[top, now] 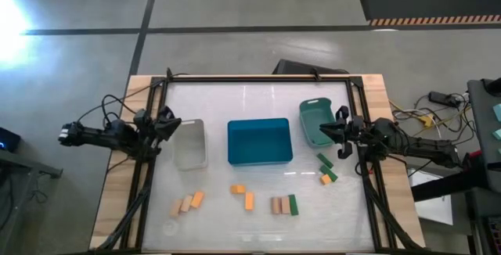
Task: Sort & place blocks by color
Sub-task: Put the yellow block into the blue bin
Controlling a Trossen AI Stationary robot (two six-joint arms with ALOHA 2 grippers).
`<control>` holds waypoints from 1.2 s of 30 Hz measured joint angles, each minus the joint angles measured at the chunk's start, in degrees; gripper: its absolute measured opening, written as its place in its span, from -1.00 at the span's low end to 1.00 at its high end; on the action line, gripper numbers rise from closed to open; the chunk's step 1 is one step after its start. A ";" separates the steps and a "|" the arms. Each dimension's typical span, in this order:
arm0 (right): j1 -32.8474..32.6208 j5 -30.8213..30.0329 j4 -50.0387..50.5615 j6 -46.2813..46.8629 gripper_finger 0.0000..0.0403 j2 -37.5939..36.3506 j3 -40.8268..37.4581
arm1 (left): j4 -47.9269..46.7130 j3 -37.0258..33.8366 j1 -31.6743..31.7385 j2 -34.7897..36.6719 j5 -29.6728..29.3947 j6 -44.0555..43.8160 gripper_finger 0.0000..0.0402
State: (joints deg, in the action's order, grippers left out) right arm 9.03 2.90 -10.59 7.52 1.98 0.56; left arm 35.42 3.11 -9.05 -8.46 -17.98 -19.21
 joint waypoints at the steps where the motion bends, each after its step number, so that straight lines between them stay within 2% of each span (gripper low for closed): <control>1: 0.00 0.02 -0.02 -0.42 -0.79 0.00 0.00 | 0.25 0.97 0.01 -1.09 -0.01 0.29 -1.00; 5: -0.01 -0.14 -1.48 -2.10 -0.79 0.00 0.02 | -0.02 4.85 0.01 -6.84 -0.02 1.45 -1.00; 9: 0.01 -1.96 -8.26 -1.74 -0.79 0.01 0.00 | 0.20 8.80 0.01 -13.23 -0.07 1.85 -1.00; 16: 0.01 2.05 -20.09 -5.88 -0.79 0.07 0.00 | 0.06 16.18 0.04 -23.65 -0.96 3.01 -1.00; 28: 0.01 3.56 -26.08 -8.20 -0.79 0.11 0.00 | 0.48 28.52 0.03 -43.17 -1.04 3.04 -1.00; 36: 0.01 3.93 -27.94 -9.67 -0.79 0.77 0.49 | -5.13 37.46 0.03 -52.72 -0.42 3.04 -1.00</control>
State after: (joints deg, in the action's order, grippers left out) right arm 9.04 6.82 -38.53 -2.15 2.75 1.05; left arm 30.29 40.57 -9.02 -61.18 -18.40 -16.17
